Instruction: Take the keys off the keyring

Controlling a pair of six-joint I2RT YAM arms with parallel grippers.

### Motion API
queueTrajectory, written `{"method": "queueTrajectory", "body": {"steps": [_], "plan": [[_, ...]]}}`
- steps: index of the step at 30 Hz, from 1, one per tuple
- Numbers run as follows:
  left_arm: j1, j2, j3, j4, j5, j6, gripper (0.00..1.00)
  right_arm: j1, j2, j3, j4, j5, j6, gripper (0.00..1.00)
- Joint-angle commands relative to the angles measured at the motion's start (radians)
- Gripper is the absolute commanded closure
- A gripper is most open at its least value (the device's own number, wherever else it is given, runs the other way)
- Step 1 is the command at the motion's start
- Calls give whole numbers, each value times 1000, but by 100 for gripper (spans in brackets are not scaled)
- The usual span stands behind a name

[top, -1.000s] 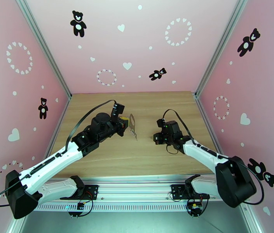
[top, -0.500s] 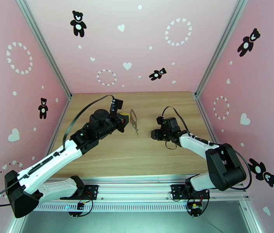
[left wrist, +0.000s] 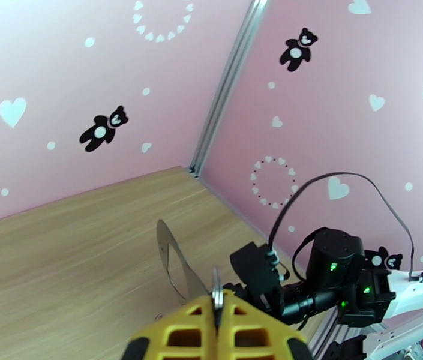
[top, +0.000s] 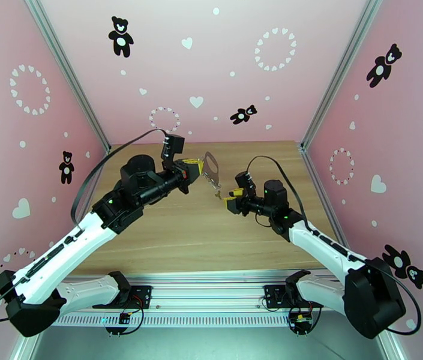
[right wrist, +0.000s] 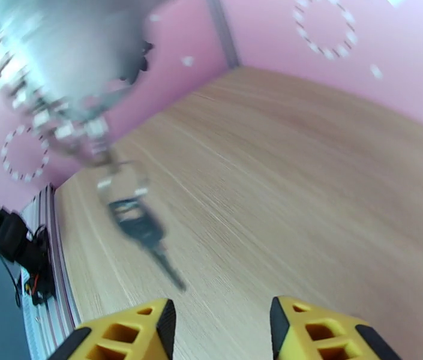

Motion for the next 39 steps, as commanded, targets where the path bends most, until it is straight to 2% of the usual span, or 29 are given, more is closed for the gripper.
{"method": "queueTrajectory", "body": {"steps": [1, 7, 12, 23, 30, 35, 39], "plan": [[4, 15, 55, -20, 87, -6, 100, 39, -26, 4, 75, -65, -142, 51], [4, 30, 76, 1, 130, -23, 100, 72, -24, 33, 105, 7, -167, 50], [3, 26, 74, 15, 147, -40, 100, 71, -100, -11, 176, 76, -157, 50], [-2, 10, 66, 51, 162, -66, 100, 72, -121, 2, 90, 37, -182, 60], [-5, -2, 59, 64, 160, -75, 100, 71, -154, -6, 75, 38, -174, 74], [-5, -10, 57, 69, 156, -75, 100, 72, -143, -9, 67, 47, -171, 74], [-6, -17, 59, 73, 157, -79, 100, 69, -134, -4, 66, 55, -163, 70]]}}
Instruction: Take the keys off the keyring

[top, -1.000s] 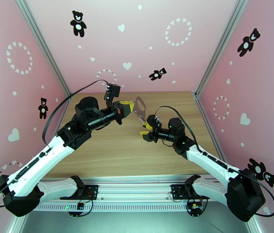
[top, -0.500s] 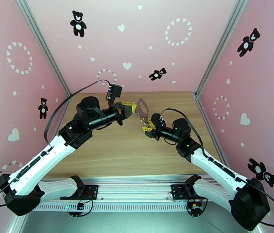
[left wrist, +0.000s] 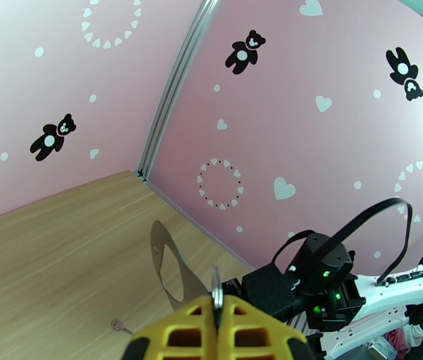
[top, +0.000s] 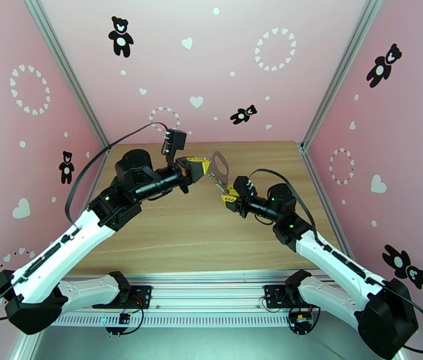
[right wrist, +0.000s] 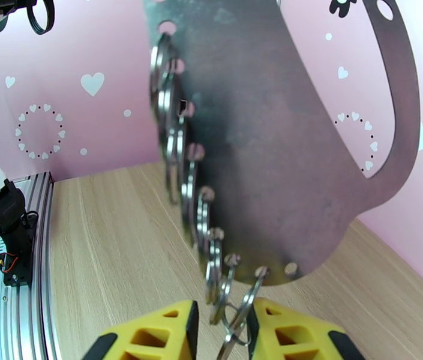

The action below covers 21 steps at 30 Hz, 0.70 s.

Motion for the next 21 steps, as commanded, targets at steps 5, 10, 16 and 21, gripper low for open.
{"method": "queueTrajectory", "body": {"steps": [5, 10, 16, 21], "plan": [[-7, -46, 8, 60, 13, -14, 100, -7, 15, -4, 4, 6, 25, 69], [-8, -49, 4, 67, 15, -21, 100, -9, 20, 5, 29, -21, 39, 69], [-10, -54, -4, 72, 14, -19, 100, -8, 2, 14, 28, -21, 50, 73], [-10, -60, -10, 72, 6, -18, 100, -9, -19, 22, 8, -7, 45, 81]]}}
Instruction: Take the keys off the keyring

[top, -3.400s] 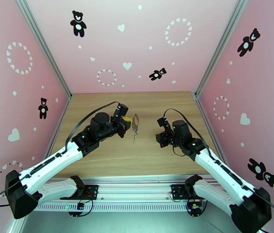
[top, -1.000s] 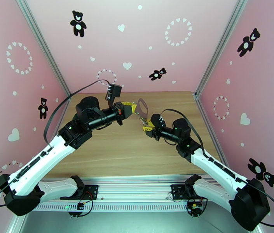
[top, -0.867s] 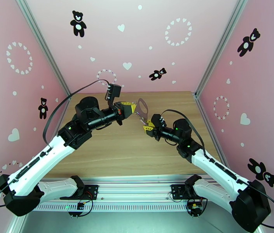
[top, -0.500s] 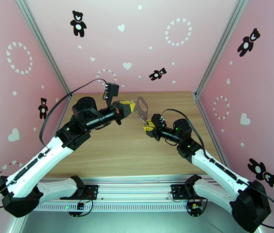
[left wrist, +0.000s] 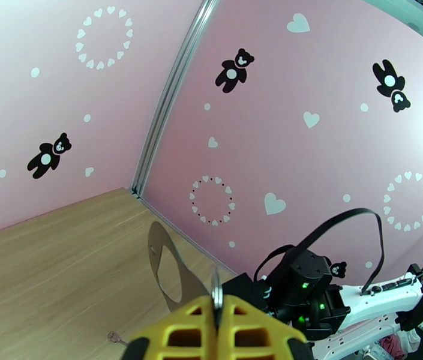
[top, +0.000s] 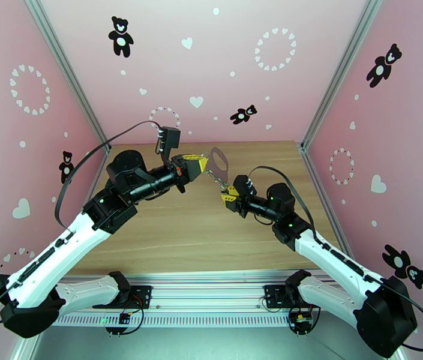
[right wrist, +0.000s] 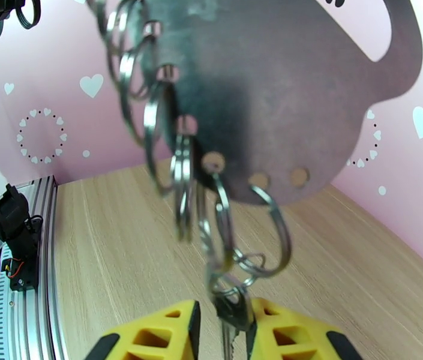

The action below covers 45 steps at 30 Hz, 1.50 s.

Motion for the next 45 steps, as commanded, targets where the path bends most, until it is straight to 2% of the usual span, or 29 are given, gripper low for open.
{"method": "queueTrajectory", "body": {"steps": [1, 7, 13, 18, 23, 26, 30, 33, 35, 39, 45], "plan": [[-5, -33, -10, 37, 4, -7, 100, -2, -34, 25, 0, 5, 3, 85], [-5, -56, -35, 46, -18, 7, 100, -4, -50, 44, -64, 18, -15, 100], [-2, -130, -111, 13, -192, 30, 100, -4, -97, 86, -207, 56, -10, 100], [24, -201, -283, 61, -328, -46, 100, -4, -126, 156, -337, 74, 36, 100], [30, -289, -465, 81, -444, -172, 88, 2, -79, 319, -527, 39, 60, 100], [30, -368, -609, 99, -454, -249, 70, 16, -16, 438, -681, 37, 49, 100], [31, -488, -738, 35, -490, -298, 60, 29, 78, 601, -894, 51, 17, 100], [30, -568, -792, -12, -497, -278, 51, 38, 113, 679, -997, 56, 11, 100], [30, -592, -795, -30, -469, -218, 45, 39, 132, 719, -1063, 62, 9, 100], [30, -586, -779, -11, -416, -100, 41, 40, 149, 758, -1165, 115, 27, 100], [32, -506, -767, 158, -252, 141, 36, 50, 208, 795, -1188, 96, 74, 100]]}}
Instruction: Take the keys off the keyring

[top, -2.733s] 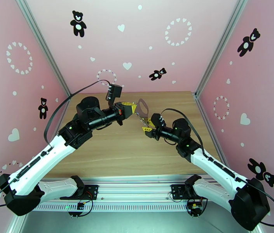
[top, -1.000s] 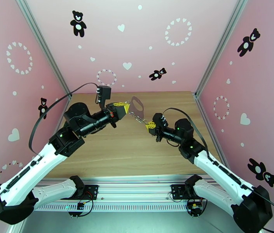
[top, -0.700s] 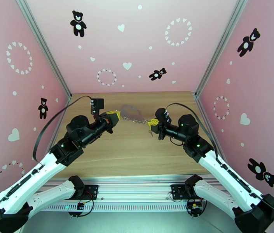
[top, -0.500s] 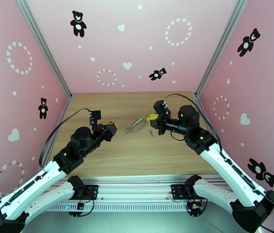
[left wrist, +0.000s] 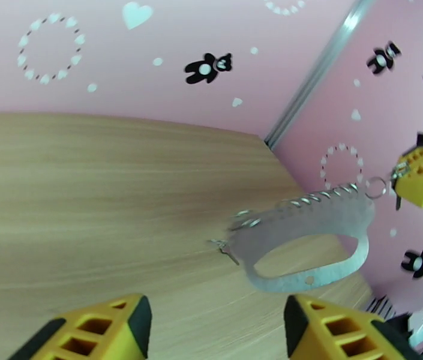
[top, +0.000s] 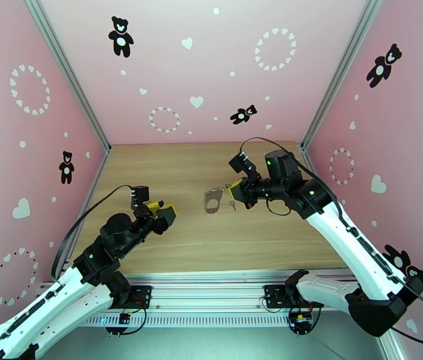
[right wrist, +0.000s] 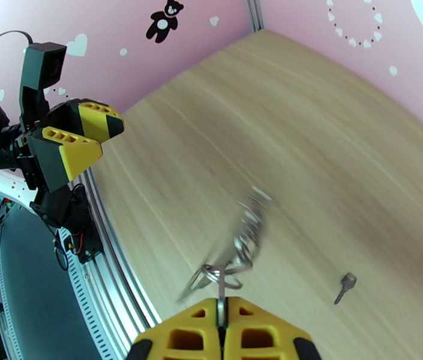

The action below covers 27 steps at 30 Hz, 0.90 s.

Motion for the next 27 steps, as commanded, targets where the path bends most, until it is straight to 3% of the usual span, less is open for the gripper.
{"method": "queueTrajectory", "body": {"steps": [1, 11, 27], "plan": [[5, 44, 24, 130, 126, 198, 36, 11, 50, 59, -49, 2, 36, 100], [1, 180, 17, 355, 339, 368, 33, 33, 103, 84, -109, -73, 60, 100], [-87, 357, 41, 520, 298, 393, 34, 55, 108, 89, -85, -122, 187, 100]]}}
